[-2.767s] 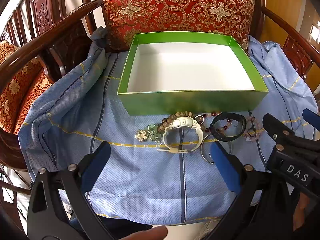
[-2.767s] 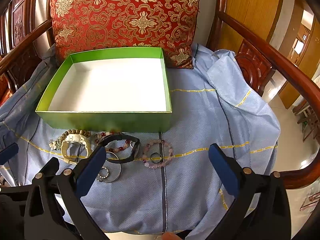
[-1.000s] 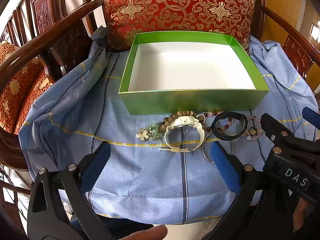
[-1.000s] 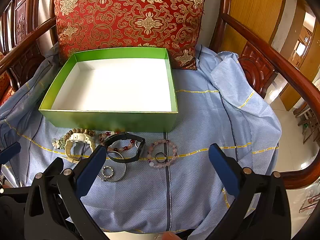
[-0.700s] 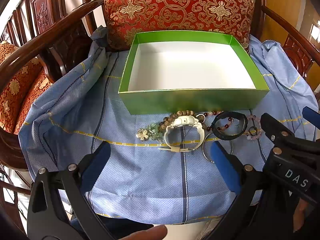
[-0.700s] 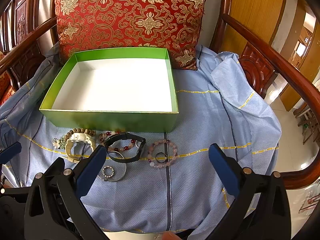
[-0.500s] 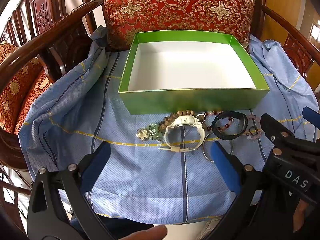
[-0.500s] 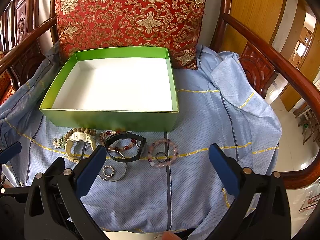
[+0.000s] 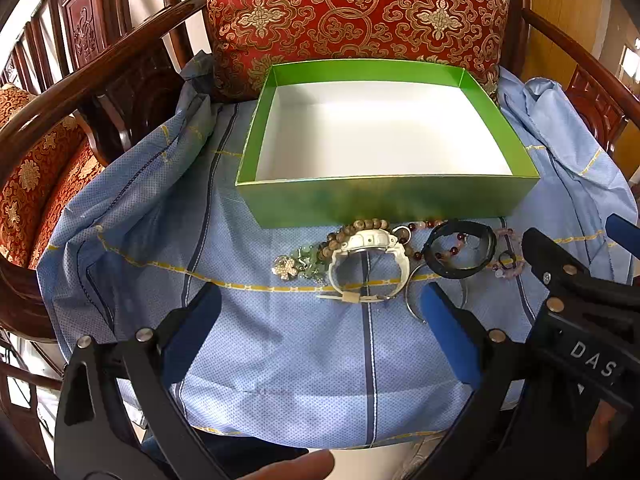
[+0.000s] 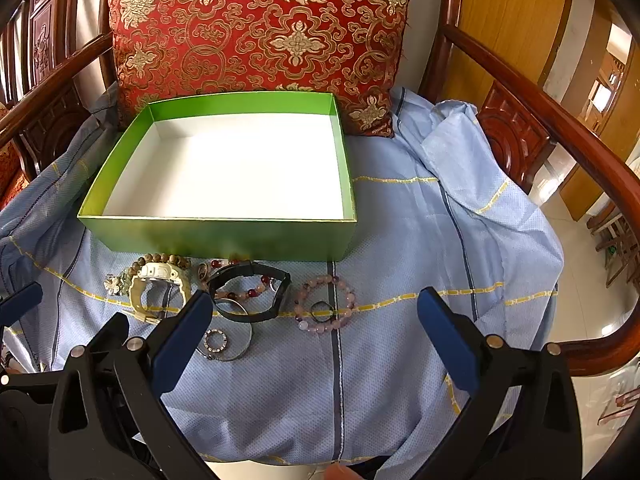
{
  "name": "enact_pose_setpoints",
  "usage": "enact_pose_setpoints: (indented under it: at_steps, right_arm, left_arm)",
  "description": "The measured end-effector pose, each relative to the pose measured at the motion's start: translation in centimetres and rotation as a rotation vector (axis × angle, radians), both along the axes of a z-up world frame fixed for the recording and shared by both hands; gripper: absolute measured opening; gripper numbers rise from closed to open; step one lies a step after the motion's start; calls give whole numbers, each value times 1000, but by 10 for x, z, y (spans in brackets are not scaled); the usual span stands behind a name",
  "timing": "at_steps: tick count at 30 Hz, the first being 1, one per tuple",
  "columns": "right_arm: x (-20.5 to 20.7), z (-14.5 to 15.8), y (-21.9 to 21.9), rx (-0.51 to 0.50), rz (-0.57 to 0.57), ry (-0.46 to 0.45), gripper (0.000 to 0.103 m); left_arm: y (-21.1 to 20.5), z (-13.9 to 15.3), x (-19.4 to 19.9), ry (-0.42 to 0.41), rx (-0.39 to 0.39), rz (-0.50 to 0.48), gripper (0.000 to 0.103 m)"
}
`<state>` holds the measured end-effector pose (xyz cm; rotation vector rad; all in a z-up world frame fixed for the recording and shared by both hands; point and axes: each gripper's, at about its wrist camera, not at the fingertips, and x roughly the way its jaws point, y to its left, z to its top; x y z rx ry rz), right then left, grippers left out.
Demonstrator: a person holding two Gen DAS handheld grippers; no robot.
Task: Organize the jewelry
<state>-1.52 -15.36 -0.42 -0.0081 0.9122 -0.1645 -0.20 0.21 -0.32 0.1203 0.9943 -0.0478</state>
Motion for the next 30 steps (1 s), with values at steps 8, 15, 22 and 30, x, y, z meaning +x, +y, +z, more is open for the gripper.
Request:
enact_pose_setpoints:
  at_steps: [8,15,22,30]
  right_arm:
    - [-3,1,-1,-3,-3,-4,100]
    - [-14,24,-11,-35,-38,-52,100]
    - [-19,33,-31,-64,-41,-42,100]
    - [-7,3,-32,-16,56,91,92]
  left_arm:
    - [2,-1,1,2,-2,1,99]
    - [3,10,1,-15,-20,-15,99]
    - [6,15,1,-1,-54,-25,99]
    - [3,10,-2,-15,-56,-33,99]
